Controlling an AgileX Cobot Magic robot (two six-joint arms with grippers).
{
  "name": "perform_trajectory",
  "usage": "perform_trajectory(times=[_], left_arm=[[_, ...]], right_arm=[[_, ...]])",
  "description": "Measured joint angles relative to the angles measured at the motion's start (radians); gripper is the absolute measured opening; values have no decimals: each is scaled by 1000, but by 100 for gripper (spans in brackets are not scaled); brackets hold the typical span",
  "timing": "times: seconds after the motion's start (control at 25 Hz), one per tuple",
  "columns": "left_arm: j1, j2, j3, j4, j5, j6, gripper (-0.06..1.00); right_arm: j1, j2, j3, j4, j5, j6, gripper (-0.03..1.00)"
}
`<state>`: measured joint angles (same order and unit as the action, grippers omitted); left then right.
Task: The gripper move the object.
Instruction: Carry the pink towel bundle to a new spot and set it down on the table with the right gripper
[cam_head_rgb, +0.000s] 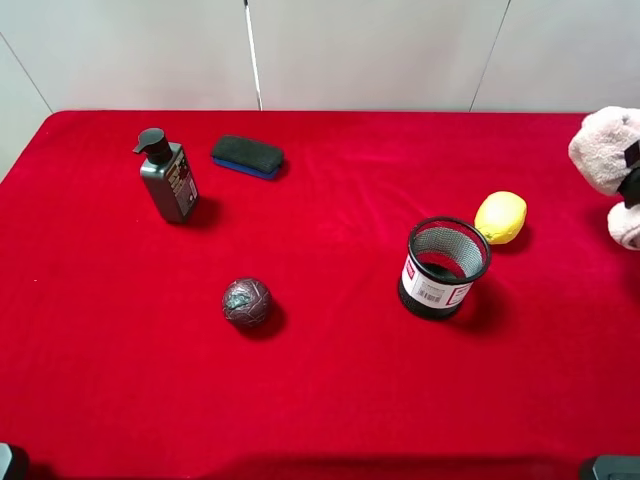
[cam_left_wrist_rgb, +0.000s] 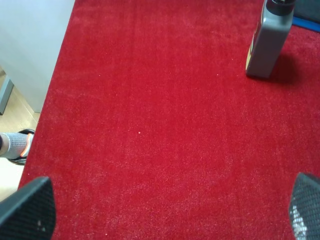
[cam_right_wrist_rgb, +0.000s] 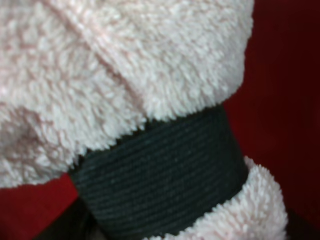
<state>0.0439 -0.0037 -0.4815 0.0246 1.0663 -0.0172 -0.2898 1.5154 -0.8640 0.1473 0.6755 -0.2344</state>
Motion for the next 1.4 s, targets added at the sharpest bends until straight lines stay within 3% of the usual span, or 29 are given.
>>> perform_trajectory(times=[0.64,1.4], left_arm=[[0,0,0,0,0,0,92],[0,0,0,0,0,0,92]], right_arm=[[132,62,1,21,-66,19,39],[135,114,1,24,-90,19,39]])
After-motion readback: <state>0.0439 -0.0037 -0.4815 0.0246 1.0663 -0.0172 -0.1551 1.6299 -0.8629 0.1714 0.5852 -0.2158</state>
